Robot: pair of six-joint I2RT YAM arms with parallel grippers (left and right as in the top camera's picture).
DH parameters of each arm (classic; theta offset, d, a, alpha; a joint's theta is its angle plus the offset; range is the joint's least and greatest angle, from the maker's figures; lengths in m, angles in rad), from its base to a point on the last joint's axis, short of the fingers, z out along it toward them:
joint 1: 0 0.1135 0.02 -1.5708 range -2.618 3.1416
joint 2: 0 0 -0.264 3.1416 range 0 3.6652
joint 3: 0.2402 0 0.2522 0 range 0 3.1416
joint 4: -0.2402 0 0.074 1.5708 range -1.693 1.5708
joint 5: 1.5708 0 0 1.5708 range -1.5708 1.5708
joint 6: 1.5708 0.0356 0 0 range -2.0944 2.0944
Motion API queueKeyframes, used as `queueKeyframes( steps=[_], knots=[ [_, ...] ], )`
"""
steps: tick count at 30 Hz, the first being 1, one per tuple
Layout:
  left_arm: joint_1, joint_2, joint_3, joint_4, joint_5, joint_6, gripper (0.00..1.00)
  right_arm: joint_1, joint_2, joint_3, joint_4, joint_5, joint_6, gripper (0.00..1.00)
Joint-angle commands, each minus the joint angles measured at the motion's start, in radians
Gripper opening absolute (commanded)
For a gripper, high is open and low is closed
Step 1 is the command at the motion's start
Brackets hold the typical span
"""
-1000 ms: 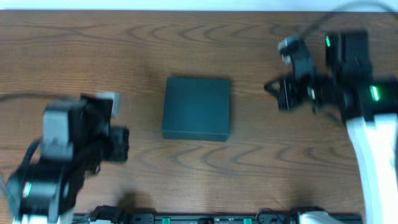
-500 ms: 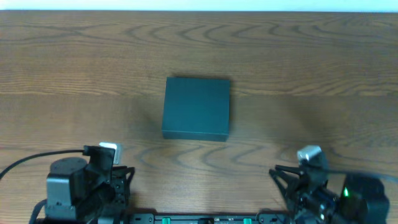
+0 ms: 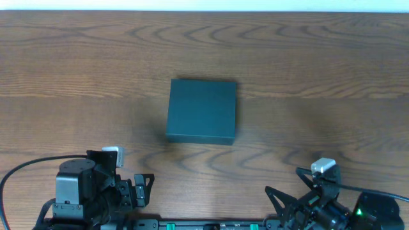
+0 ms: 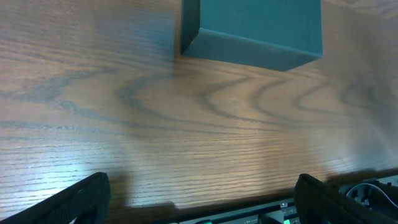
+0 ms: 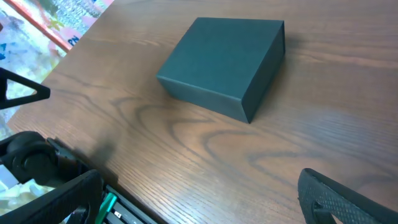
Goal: Pack container
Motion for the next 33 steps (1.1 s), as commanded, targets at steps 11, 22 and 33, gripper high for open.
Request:
queueKeyframes(
  steps=[11,22,33],
  knots=[
    [0.001,-0.048,-0.001,-0.004,-0.06,-0.011,0.95,0.007,-0.004,-0.006,-0.002,-0.003,0.014,0.99],
    [0.033,-0.191,-0.065,0.238,-0.21,-0.011,0.95,0.007,-0.004,-0.006,-0.002,-0.003,0.014,0.99],
    [0.145,-0.305,-0.551,0.818,-0.18,-0.011,0.95,0.007,-0.004,-0.006,-0.002,-0.003,0.014,0.99]
  ],
)
